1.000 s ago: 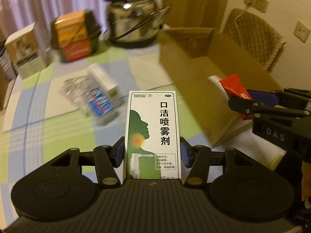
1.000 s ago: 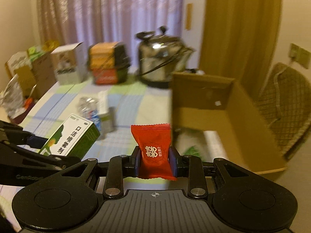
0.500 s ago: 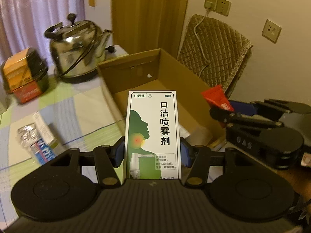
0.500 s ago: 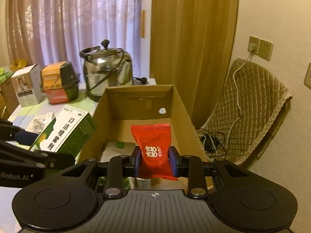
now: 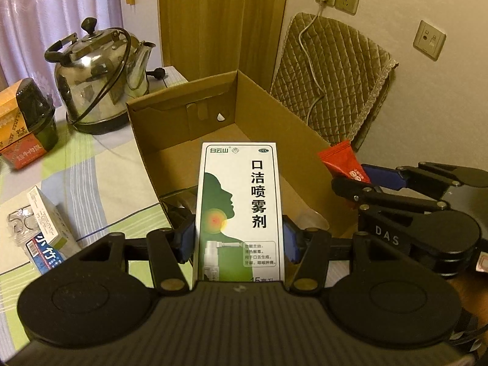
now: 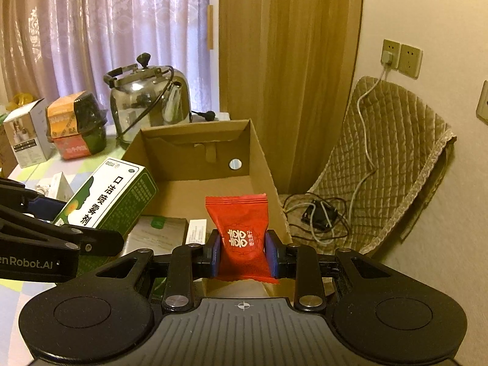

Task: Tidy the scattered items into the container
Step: 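Lower the spray box into the box with the left gripper while the right gripper releases the candy inside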

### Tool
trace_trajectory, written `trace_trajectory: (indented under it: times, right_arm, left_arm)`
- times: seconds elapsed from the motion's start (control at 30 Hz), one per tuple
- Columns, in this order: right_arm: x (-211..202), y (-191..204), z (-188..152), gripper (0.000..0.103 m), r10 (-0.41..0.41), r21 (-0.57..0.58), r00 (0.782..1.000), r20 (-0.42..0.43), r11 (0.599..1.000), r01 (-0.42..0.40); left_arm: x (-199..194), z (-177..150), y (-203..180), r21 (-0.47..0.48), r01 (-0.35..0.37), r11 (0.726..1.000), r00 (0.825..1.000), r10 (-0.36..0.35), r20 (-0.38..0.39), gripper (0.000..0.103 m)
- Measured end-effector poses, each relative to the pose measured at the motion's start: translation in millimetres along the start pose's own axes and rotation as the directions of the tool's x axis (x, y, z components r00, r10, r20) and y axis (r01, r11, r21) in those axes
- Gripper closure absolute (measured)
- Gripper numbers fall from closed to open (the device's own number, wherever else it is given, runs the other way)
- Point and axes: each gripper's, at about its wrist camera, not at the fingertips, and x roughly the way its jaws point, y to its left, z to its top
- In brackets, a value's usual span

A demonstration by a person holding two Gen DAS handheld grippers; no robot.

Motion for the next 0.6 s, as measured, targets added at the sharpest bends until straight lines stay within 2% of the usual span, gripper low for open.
trace_trajectory:
  times: [0.6]
  right_arm:
    - [10.3,1.9,0.5,0.070,-0.004,-0.009,1.000,-0.012,1.000,0.004]
  left_arm:
    - [7.3,2.8,7.1,-0.016,-0.006,1.000,0.999,0.007,0.031,0.049]
